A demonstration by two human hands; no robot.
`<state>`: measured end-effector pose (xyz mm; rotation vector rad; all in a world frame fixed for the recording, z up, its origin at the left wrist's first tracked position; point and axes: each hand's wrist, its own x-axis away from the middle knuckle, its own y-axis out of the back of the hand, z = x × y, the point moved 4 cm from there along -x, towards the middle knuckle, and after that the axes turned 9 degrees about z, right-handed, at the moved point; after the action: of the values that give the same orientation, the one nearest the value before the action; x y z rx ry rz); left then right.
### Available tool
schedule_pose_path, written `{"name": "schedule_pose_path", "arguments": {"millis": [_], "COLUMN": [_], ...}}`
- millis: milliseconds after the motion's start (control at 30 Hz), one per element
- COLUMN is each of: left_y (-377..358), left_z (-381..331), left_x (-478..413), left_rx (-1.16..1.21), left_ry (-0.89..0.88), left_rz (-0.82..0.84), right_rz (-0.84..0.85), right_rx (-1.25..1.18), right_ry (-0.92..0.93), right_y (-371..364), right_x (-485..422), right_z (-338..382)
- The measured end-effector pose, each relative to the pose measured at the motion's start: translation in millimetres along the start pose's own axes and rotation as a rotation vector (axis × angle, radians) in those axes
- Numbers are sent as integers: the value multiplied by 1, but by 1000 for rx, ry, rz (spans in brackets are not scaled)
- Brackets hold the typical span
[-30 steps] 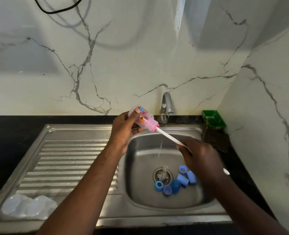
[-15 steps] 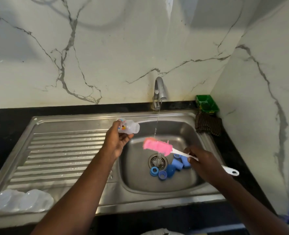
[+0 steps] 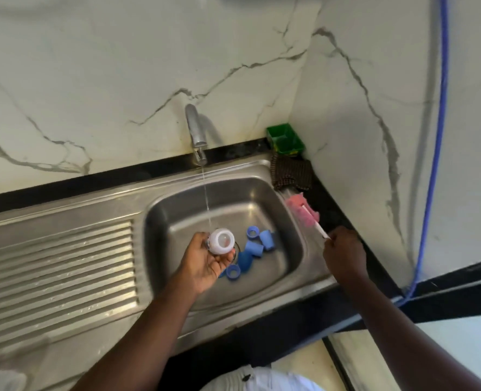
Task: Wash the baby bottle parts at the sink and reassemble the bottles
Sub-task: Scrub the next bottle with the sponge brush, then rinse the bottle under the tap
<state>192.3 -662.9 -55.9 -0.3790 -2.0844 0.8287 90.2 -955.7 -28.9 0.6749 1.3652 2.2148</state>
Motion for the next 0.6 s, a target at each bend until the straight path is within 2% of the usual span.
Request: {"name": "schedule_pose_path", "arguments": {"millis": [100, 200, 467, 600], "left_y": [-9, -13, -12, -16], "left_z": [12, 18, 19, 14], "left_x": [-3, -6, -13, -14], "left_rx": [-43, -67, -85, -12], "left_ry": [38, 58, 51, 43], "left_rz": [17, 18, -24, -5], "right_rz": [-32, -55, -54, -229], "right_rx": [45, 76, 121, 89], "right_ry": [-123, -171, -129, -32], "right_y": [5, 9, 11, 24], "right_x": [-13, -21, -21, -11], "right_z": [-21, -35, -44, -21]}}
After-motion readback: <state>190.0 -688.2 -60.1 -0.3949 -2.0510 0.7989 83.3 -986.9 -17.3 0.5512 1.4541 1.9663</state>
